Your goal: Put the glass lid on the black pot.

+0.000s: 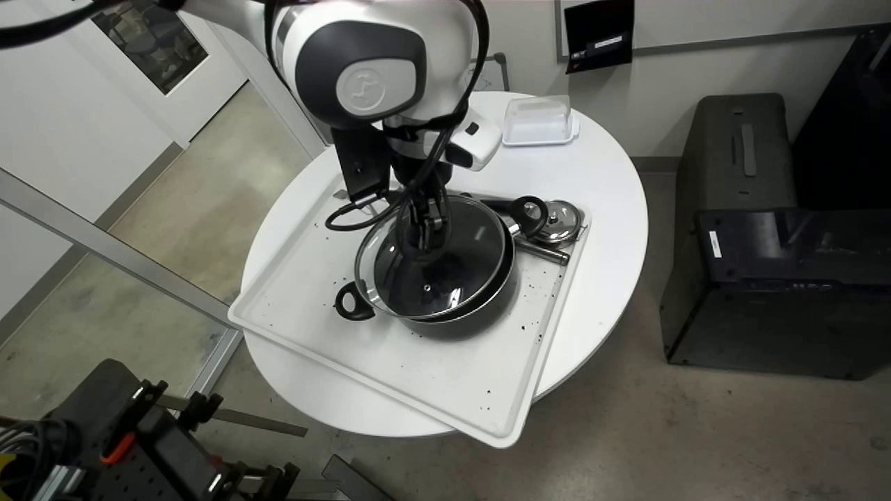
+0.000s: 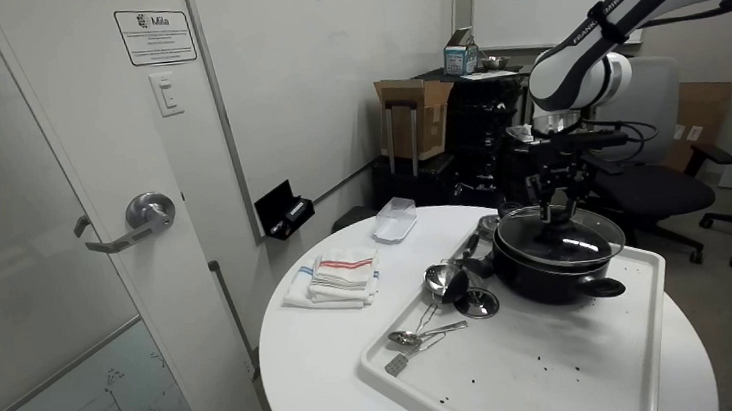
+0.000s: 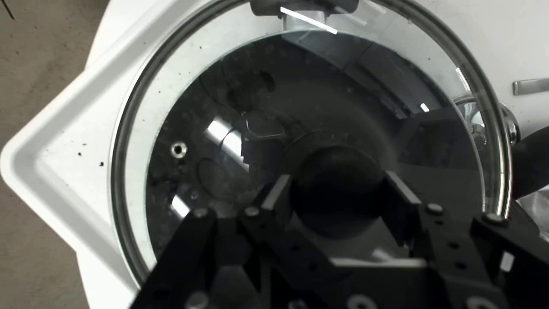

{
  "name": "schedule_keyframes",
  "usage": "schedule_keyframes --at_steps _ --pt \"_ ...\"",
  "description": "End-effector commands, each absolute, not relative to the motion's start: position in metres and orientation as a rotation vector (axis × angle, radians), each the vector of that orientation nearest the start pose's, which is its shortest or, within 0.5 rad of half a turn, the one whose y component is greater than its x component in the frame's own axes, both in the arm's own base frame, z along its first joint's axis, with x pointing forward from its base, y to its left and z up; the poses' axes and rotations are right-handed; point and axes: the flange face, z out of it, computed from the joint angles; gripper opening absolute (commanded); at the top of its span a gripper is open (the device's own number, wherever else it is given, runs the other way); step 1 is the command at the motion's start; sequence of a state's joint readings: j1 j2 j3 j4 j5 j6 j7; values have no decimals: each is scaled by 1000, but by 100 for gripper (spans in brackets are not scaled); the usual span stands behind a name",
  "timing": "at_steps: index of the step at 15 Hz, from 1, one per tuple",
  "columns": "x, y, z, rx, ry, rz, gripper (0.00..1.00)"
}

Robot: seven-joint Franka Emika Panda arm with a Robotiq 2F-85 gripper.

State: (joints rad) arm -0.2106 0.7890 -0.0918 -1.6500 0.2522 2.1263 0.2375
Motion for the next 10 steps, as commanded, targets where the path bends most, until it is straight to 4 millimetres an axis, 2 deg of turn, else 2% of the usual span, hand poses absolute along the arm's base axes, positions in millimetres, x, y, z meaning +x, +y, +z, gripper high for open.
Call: schedule_keyframes --at_steps 1,10 --pt "626 -180 139 -2769 1065 416 27" --pt "633 -181 132 -2768 1083 374 27"
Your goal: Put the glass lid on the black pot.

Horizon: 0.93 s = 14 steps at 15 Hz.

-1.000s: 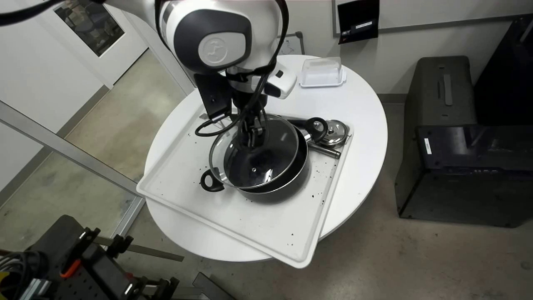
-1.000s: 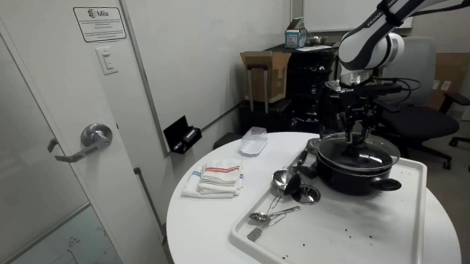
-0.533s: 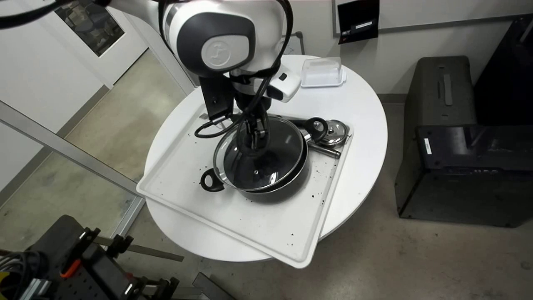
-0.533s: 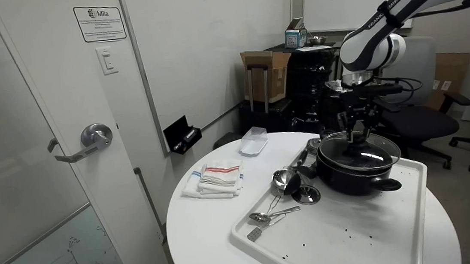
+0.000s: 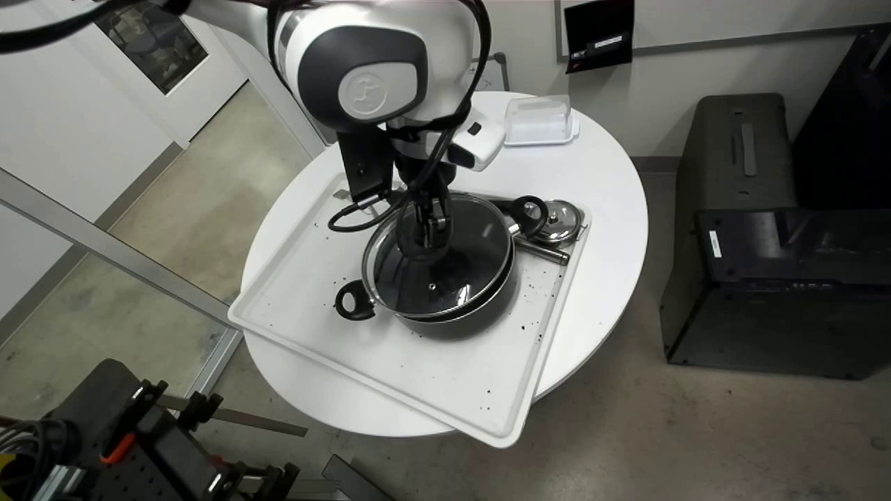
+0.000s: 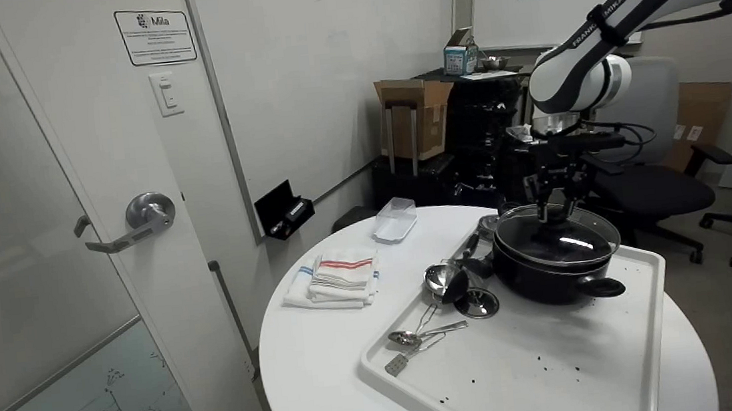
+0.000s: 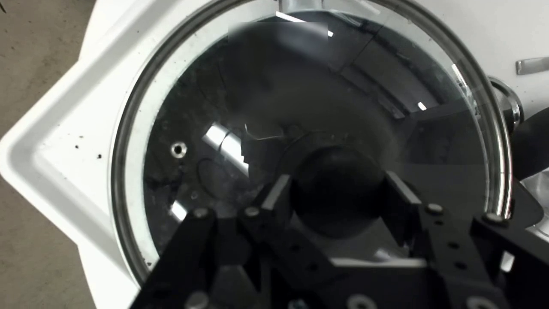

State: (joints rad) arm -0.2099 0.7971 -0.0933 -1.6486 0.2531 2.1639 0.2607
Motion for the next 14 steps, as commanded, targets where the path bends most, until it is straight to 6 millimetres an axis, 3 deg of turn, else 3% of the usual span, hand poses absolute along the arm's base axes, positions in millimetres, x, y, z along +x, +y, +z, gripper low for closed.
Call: schedule_keyframes --at_steps 1,14 --pt "634 -181 131 -2765 1085 368 27" --pt "643 -173 114 -2722 1079 351 27"
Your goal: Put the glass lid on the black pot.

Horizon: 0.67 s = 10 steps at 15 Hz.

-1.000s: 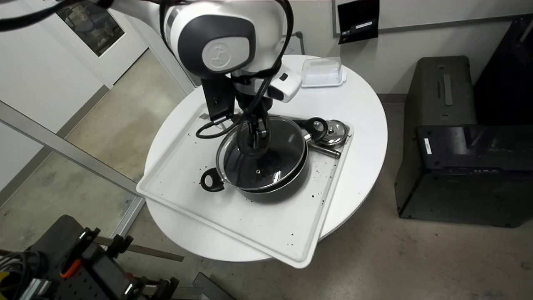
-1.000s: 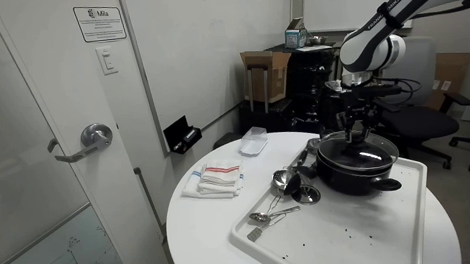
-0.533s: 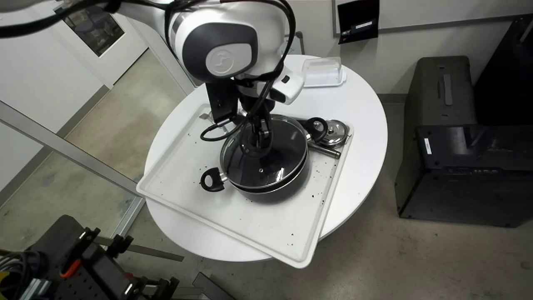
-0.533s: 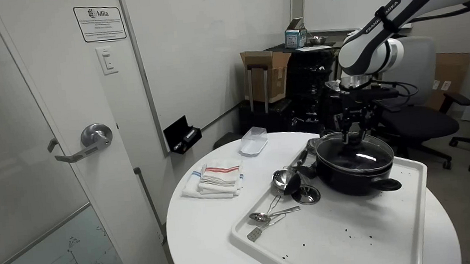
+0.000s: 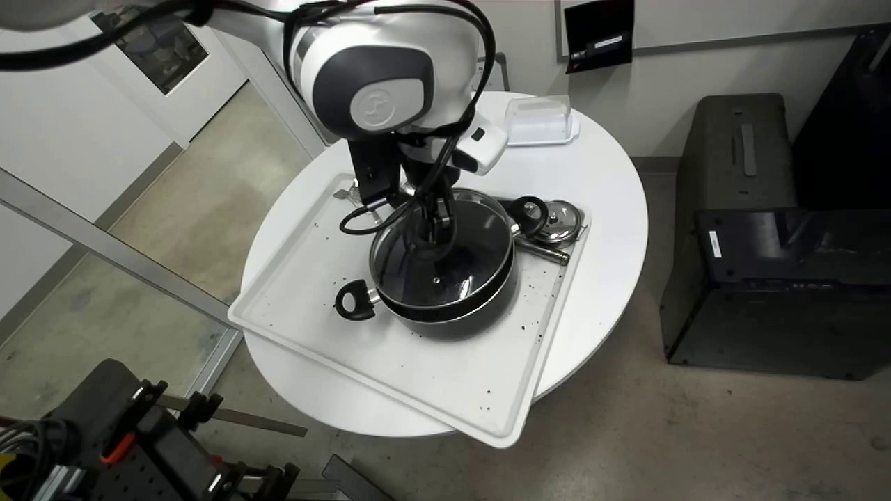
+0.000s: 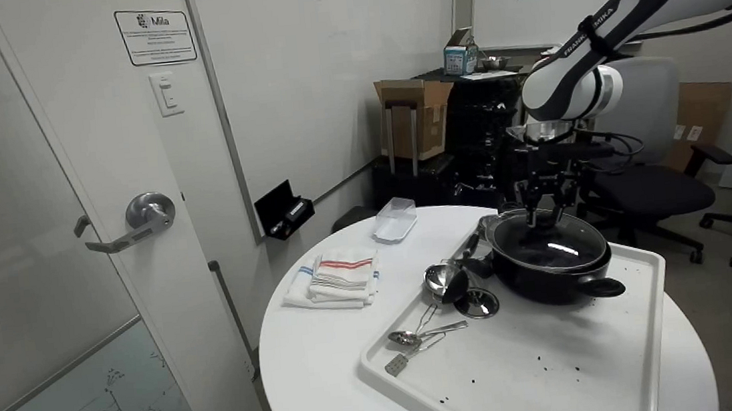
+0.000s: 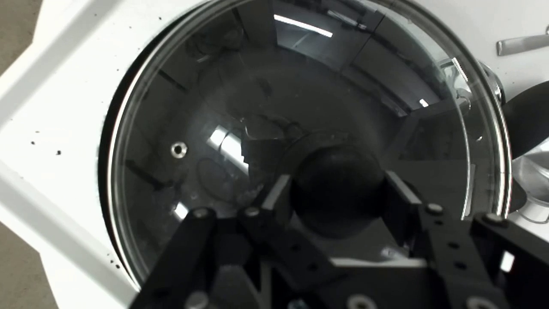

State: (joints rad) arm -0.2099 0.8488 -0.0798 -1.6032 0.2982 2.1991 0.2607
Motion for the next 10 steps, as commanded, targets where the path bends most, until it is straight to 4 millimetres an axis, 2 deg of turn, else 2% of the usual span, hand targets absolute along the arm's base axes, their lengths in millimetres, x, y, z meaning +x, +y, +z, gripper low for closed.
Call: schedule_keyframes --at_steps 1,10 --pt "641 -173 111 -2715 1083 358 27" --pt "631 -181 107 -2661 1142 362 27"
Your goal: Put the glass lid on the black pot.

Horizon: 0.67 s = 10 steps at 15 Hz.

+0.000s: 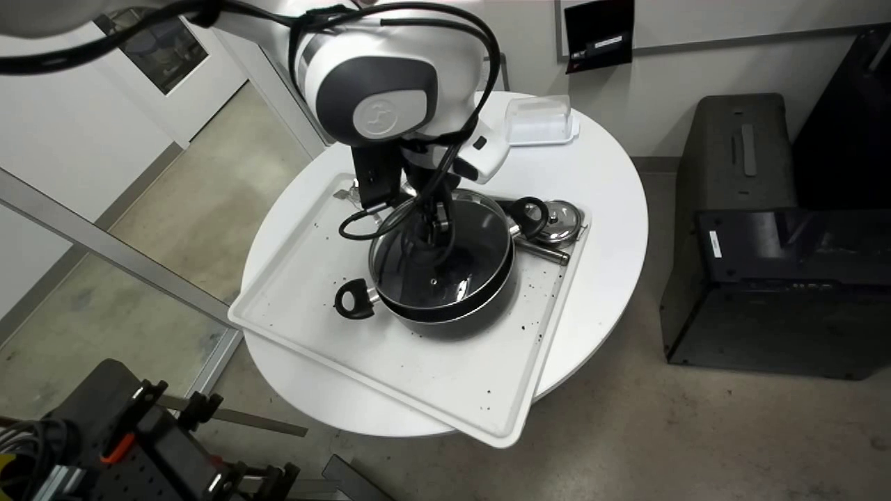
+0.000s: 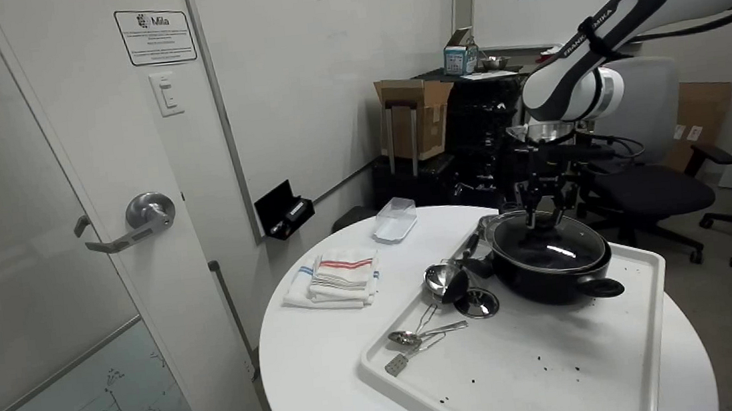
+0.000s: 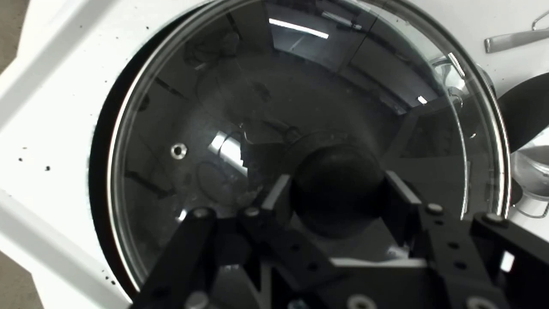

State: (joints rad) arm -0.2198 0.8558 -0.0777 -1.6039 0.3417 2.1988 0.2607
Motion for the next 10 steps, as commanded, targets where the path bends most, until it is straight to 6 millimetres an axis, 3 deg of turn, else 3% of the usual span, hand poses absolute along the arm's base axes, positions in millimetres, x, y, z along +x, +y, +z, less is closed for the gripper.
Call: schedule_keyframes --at_steps 1,10 --pt "630 -182 107 -2650 1150 362 27" --pt "620 -184 110 -2617 1192 369 27"
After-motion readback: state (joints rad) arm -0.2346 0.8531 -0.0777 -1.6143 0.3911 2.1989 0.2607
